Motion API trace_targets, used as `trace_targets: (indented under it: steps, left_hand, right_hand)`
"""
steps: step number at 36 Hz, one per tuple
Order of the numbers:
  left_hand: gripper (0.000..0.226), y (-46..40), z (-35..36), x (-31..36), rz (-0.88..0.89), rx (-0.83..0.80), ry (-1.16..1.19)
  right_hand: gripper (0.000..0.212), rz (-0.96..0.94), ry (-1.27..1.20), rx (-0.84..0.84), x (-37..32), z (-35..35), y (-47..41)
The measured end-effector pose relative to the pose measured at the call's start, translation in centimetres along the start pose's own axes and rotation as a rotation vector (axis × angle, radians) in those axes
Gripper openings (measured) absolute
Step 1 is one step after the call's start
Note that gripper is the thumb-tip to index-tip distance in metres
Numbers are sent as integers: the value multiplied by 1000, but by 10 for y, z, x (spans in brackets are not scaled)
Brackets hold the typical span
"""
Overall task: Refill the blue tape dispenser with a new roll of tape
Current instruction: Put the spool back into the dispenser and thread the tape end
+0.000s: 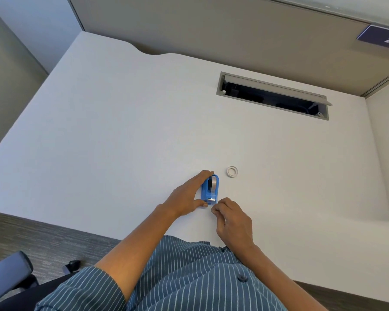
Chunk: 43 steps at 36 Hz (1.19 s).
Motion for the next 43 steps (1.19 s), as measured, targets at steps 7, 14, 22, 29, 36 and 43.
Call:
trace_targets:
  steps: [7, 14, 22, 29, 36, 43]
  left_hand:
    - [101, -2, -3, 2, 22, -42, 36]
    - [95, -1, -6, 11, 37, -16, 75]
    - [94, 1, -4, 9, 36, -2, 67]
    - [101, -1, -3, 3, 13, -37, 52]
    - [110, -1, -1, -1, 1, -60, 32]
    - [114, -1, -2, -1, 7, -72, 18]
  right_hand:
    - [15, -23, 12, 24, 2, 5, -4]
    - [16, -51, 38, 44, 2, 9, -7]
    - [16, -58, 47, 63, 0, 10, -9]
    - [20, -48, 27, 75, -1, 11, -6]
    - [22, 3, 47, 45, 1, 16, -4]
    - [26, 28, 36, 18, 8, 21, -3]
Point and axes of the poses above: each hand's wrist, its own y-axis away from the middle knuckle, its own z-axis out of the palm, x = y × z, the point moved 5 cm from there along -y, towards the middle knuckle, and after that the axes turned 13 degrees about x, right-handed, at the moved point
